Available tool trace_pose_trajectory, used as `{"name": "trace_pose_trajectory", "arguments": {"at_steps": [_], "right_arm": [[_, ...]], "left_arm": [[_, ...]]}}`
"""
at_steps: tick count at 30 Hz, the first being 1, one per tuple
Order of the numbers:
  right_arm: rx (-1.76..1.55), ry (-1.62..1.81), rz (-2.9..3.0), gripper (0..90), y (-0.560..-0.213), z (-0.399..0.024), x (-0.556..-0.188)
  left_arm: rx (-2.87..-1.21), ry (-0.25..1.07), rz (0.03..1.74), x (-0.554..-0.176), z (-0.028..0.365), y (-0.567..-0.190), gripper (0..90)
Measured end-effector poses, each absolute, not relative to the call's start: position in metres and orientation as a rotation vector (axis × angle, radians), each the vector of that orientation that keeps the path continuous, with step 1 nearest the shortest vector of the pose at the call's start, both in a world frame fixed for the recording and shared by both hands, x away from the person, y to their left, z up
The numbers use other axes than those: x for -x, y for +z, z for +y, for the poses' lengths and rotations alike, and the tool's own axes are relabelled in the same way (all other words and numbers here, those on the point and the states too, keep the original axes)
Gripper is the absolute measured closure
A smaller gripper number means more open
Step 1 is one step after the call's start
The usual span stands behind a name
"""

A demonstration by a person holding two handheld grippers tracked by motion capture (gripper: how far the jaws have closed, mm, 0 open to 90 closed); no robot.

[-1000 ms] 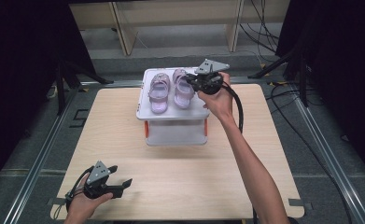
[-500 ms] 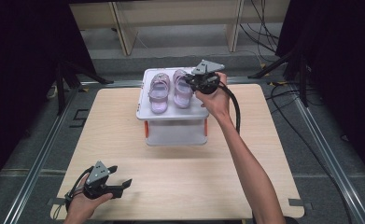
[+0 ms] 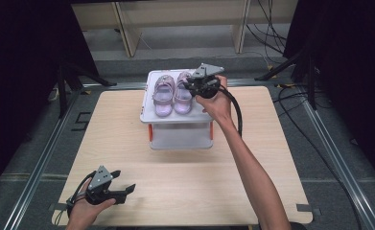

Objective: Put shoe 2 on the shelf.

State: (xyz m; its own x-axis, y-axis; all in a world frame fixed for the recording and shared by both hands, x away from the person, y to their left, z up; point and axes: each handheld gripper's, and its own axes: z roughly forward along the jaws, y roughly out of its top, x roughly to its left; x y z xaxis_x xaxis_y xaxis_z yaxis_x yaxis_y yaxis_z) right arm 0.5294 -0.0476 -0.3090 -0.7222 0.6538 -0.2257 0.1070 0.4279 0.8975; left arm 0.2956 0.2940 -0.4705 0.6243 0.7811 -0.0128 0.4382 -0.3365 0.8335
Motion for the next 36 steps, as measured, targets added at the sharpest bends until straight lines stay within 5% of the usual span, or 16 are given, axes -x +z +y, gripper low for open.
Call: {"name": "trace_pose_trajectory", "arguments": {"at_steps": [6, 36], "right_arm": [[-0.677, 1.309, 2.143, 62.3, -0.307, -0.05, -0.531], [-0.687, 1.533, 2.126, 49.4, -0.294, -0.102, -0.469]], "left_arm": [[-1.979, 0.496, 0.967, -0.295, 0.295, -0.471, 20.5], [-1.997, 0.495, 0.968, -0.297, 0.294, -0.472, 20.4]]}}
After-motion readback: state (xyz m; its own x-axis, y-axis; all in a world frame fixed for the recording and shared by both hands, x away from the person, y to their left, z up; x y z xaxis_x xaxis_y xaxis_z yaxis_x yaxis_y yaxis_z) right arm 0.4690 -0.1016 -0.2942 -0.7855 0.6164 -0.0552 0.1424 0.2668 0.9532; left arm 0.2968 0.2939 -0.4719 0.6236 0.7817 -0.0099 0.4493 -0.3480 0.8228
